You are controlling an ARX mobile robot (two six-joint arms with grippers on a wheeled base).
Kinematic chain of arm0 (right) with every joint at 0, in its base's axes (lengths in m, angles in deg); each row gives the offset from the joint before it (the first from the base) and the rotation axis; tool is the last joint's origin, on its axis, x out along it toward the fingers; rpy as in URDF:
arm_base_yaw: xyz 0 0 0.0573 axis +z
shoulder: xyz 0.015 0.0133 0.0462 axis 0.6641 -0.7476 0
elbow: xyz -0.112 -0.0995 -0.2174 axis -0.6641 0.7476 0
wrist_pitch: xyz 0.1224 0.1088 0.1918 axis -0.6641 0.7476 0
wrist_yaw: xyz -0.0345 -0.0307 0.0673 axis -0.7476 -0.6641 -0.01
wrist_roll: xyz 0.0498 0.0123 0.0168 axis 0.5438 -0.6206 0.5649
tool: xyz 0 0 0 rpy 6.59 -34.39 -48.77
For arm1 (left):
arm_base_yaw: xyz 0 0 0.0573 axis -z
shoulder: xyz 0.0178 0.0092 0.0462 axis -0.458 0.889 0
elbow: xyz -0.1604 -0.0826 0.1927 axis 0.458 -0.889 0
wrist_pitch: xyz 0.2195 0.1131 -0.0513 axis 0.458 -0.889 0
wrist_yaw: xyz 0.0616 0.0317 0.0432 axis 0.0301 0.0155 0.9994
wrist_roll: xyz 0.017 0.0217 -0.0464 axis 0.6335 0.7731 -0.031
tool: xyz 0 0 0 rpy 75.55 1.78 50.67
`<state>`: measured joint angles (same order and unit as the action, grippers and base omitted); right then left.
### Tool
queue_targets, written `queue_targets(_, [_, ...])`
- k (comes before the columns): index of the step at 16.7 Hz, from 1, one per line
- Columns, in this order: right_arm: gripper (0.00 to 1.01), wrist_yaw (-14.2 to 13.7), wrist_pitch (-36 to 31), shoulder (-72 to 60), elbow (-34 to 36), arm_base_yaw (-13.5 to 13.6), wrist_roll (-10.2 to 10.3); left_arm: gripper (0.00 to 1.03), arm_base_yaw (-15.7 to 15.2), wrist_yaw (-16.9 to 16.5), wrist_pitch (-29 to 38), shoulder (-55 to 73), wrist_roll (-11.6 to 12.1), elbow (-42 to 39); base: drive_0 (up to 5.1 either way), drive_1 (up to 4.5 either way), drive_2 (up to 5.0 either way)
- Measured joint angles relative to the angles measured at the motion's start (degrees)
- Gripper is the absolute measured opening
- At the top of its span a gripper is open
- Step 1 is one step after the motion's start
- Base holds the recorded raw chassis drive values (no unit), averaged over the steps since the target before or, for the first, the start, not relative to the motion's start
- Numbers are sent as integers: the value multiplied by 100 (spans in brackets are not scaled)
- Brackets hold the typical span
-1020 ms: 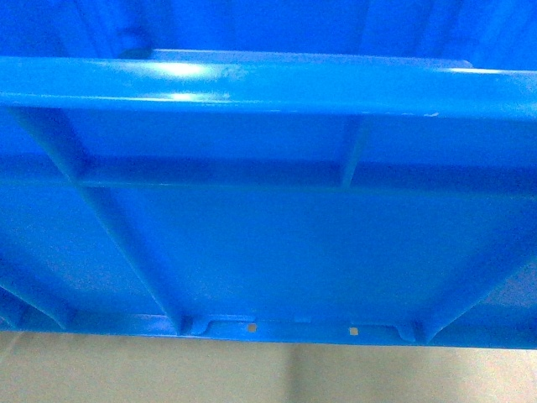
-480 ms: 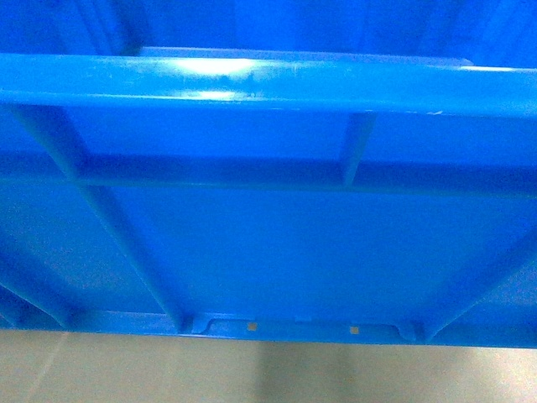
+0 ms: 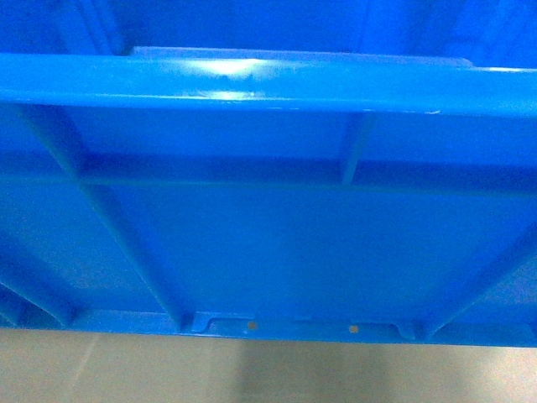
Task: Place box next to blue box on left shelf
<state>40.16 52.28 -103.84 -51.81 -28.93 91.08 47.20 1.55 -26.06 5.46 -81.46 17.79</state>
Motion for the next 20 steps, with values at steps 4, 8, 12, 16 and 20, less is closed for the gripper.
queue_targets(4, [10, -2, 7, 11, 0, 0, 0, 9, 0, -2, 0, 0, -2, 0, -488, 156, 332])
queue_targets(8, [10, 0, 24, 11, 0, 0, 0, 9, 0, -2, -7, 0, 0, 0, -497, 147, 323])
queue_targets(12, [10, -13, 33, 13, 0, 0, 0, 9, 0, -4, -9, 0, -2, 0, -493, 151, 327])
queue_targets(16, [10, 17, -15, 7, 4, 7, 2, 9, -22, 2, -4, -35, 7, 0, 0, 0, 0])
queue_targets(20, [10, 9, 2, 7, 4, 7, 2, 9, -15, -9, -7, -33, 2, 0, 0, 0, 0])
